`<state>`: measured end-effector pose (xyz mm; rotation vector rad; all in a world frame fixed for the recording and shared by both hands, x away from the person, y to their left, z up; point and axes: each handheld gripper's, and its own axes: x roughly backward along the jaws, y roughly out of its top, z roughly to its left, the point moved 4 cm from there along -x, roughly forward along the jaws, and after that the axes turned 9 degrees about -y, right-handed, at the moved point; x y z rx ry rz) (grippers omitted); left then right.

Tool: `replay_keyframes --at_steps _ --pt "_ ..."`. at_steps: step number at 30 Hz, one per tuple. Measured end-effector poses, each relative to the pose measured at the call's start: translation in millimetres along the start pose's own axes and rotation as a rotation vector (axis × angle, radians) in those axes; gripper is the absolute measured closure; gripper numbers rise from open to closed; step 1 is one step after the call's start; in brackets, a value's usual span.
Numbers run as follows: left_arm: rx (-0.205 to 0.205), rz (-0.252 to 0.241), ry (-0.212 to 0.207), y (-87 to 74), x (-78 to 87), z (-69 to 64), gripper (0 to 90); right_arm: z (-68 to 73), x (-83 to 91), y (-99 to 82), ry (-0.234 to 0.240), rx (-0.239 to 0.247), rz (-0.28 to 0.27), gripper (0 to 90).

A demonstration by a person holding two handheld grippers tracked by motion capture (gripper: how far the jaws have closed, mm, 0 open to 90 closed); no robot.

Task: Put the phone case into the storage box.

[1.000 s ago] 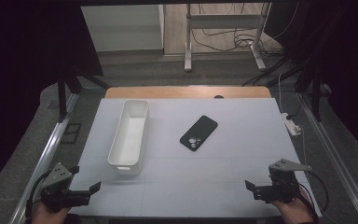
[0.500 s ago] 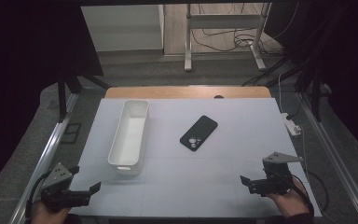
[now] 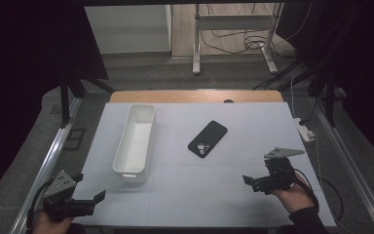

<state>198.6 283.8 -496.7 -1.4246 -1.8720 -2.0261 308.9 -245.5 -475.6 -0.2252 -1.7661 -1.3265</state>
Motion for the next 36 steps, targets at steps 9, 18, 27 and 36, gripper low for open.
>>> replay_keyframes --at_steps 9,18,27,36 --pt "0.000 -0.001 -0.002 0.1 0.0 0.1 2.7 1.4 -12.6 12.0 0.018 0.027 0.020 0.0" --pt "0.001 0.001 -0.003 0.3 -0.2 0.1 2.7 0.6 -26.0 25.4 0.023 0.049 0.020 0.0" --pt "0.001 -0.001 -0.003 0.3 -0.3 0.3 2.6 -1.2 -40.2 37.4 0.017 0.063 0.032 0.0" --pt "0.004 0.001 -0.005 0.3 -0.3 0.8 2.7 -2.7 -56.0 48.8 0.022 0.069 0.043 0.0"
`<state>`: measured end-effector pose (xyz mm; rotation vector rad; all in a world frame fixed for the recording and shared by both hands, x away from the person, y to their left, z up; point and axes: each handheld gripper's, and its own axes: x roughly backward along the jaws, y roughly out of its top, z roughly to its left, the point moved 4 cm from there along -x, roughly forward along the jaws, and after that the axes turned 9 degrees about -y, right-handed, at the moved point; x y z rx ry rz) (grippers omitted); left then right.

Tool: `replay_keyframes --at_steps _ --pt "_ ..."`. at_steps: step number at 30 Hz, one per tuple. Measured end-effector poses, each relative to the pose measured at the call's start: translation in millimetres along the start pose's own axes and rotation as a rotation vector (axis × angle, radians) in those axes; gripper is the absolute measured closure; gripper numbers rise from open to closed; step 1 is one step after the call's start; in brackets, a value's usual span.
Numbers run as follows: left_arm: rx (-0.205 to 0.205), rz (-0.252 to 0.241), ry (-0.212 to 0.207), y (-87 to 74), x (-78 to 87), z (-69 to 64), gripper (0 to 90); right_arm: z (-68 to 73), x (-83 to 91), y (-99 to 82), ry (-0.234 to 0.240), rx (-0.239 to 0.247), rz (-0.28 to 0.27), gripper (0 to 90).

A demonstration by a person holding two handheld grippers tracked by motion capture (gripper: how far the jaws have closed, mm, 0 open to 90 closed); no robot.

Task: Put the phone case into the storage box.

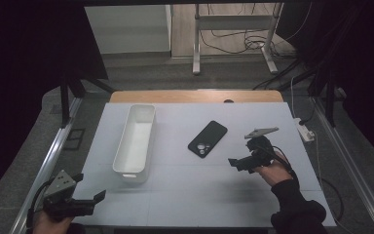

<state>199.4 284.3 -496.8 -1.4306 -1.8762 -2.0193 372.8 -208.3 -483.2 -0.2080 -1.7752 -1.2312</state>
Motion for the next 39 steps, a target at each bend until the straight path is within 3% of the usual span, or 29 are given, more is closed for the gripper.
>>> replay_keyframes --at_steps 7,16,21,39 --pt "-0.001 0.001 0.001 0.3 -0.5 0.0 2.7 -0.3 -11.6 10.3 0.002 0.003 -0.009 0.0" --pt "0.000 0.002 -0.004 0.5 -0.7 0.5 2.7 0.6 -30.3 24.0 0.010 0.017 0.018 0.0" --pt "0.000 0.002 -0.005 0.4 -0.7 0.5 2.7 2.5 -39.2 32.5 0.008 0.002 0.032 0.0" --pt "0.001 0.002 -0.007 0.6 -1.1 0.7 2.7 2.7 -71.3 55.1 -0.029 0.040 0.059 0.0"
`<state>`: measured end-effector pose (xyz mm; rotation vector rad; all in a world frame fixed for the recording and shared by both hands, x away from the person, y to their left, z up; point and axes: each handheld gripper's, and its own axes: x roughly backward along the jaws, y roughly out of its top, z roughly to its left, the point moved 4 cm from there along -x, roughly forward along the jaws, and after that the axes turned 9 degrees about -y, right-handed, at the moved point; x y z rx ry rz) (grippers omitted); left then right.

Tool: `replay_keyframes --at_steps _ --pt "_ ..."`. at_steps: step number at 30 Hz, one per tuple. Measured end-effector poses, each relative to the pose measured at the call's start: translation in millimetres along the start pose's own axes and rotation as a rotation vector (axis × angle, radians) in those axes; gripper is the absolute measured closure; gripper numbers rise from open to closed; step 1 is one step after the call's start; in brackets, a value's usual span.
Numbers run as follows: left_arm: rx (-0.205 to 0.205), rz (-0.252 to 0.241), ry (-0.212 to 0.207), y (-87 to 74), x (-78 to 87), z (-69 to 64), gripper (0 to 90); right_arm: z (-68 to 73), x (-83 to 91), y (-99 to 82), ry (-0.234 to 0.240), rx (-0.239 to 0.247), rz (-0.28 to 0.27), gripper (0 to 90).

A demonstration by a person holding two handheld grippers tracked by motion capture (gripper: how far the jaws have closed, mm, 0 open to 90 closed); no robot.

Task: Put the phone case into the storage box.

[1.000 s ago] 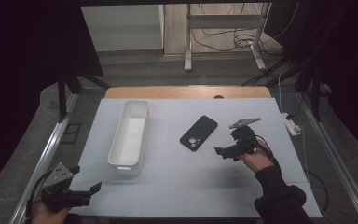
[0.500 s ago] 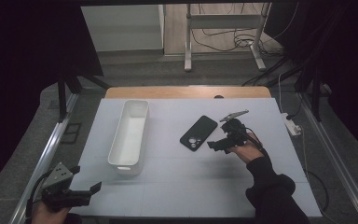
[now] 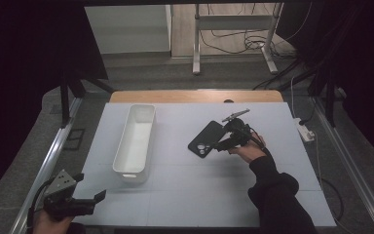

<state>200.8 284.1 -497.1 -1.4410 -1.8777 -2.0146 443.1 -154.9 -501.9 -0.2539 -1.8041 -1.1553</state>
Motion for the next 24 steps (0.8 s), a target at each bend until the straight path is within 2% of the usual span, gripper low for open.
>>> replay_keyframes --at_steps 24 --pt "0.001 0.003 -0.001 0.1 -0.5 0.1 2.6 -0.5 -31.1 38.2 -0.013 0.025 0.028 0.0"
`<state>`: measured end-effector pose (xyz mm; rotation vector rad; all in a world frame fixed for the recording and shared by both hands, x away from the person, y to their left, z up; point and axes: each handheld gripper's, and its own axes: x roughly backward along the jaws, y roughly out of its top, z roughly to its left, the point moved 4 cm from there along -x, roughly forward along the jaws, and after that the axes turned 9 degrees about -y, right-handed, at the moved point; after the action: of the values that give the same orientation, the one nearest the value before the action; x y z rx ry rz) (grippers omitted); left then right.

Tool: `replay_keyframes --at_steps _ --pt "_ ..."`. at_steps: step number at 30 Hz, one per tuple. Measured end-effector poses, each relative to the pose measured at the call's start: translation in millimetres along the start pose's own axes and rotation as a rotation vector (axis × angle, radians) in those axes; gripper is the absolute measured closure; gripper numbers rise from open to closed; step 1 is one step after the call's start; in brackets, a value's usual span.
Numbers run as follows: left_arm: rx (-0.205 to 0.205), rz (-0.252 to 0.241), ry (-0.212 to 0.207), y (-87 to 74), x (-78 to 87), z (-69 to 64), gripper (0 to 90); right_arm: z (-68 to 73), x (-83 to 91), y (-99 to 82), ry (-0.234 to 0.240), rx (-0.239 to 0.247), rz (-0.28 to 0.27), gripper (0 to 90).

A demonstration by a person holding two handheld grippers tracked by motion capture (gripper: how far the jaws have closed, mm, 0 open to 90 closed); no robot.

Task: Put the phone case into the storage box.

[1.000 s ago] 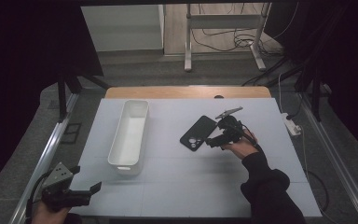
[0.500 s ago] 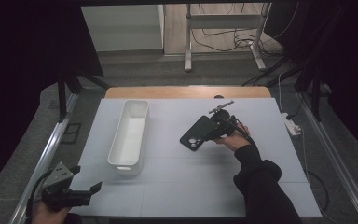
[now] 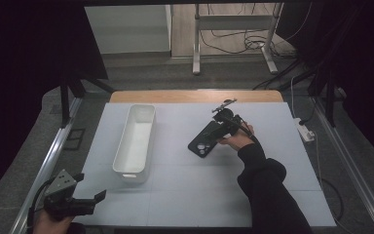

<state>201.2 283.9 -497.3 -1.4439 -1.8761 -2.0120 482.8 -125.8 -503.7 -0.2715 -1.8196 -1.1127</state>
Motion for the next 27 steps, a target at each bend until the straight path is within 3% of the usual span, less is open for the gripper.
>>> replay_keyframes --at_steps 4,6,13,15,16,18,22,27 --pt "0.000 0.000 0.000 0.0 0.0 0.1 2.6 -0.8 -3.9 6.3 -0.016 0.007 -0.006 5.1" --pt "0.000 0.000 -0.001 0.0 0.0 0.0 2.6 -1.3 -5.0 8.1 -0.011 0.012 -0.004 12.4" --pt "0.000 -0.001 -0.002 0.0 0.1 0.1 2.6 -1.0 -9.0 8.4 0.022 0.040 0.030 54.9" --pt "0.000 -0.001 -0.003 0.0 0.1 0.1 2.6 -1.0 -11.3 7.8 0.016 0.058 0.045 71.7" --pt "0.000 -0.001 -0.003 0.0 0.1 0.1 2.6 -1.0 -11.3 7.8 0.016 0.058 0.045 71.7" --pt "0.000 -0.001 -0.003 0.0 0.0 0.1 2.6 -0.9 -13.6 8.3 0.038 0.063 0.054 87.0" --pt "0.000 -0.001 -0.003 0.0 0.1 0.1 2.6 0.6 -19.7 9.9 0.054 0.065 0.064 89.2" --pt "-0.001 -0.001 -0.004 0.1 0.0 0.0 2.6 4.5 -26.9 14.8 0.042 0.078 0.052 89.2"
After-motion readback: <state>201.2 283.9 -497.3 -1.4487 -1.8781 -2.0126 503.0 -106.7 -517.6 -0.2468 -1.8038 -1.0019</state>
